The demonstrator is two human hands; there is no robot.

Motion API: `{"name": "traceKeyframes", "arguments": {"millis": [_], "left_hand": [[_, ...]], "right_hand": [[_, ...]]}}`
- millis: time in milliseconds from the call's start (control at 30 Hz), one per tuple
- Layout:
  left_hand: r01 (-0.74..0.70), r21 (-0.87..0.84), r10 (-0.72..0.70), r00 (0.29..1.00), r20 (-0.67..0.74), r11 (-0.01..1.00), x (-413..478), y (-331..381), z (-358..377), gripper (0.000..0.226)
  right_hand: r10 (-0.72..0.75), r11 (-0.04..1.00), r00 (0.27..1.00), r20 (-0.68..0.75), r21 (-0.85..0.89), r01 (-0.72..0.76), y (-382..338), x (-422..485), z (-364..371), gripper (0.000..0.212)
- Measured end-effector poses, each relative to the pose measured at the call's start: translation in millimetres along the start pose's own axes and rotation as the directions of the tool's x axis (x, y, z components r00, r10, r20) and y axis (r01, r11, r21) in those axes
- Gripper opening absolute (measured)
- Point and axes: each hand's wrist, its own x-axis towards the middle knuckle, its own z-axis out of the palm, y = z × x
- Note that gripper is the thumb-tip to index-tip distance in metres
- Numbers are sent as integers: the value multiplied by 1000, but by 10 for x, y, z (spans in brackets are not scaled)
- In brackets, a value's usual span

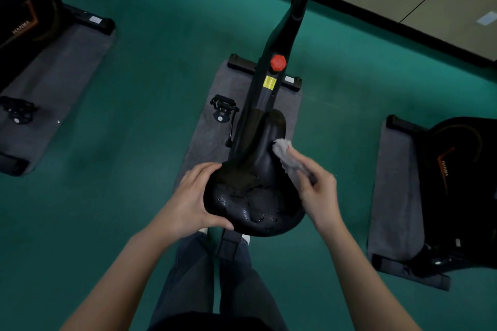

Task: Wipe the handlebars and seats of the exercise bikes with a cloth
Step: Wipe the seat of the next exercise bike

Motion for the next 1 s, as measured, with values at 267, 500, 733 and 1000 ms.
{"name": "traceKeyframes", "arguments": {"millis": [267,500,733,1000], "left_hand": [[10,-32,-11,1000,-18,999,-31,18,13,119],[15,-35,-16,1000,-24,999,-30,24,25,119],[6,-49,-8,999,-45,999,-39,24,33,117],[16,-56,-19,999,-45,998,-32,-6,43,114]], "right_hand": [[143,977,989,39,153,-147,81,802,171,36],[168,982,964,204,50,-182,470,148,-49,26],[319,943,947,42,83,-321,537,-364,-157,35],[12,979,968,-253,-192,-62,179,-1069,221,65]]}}
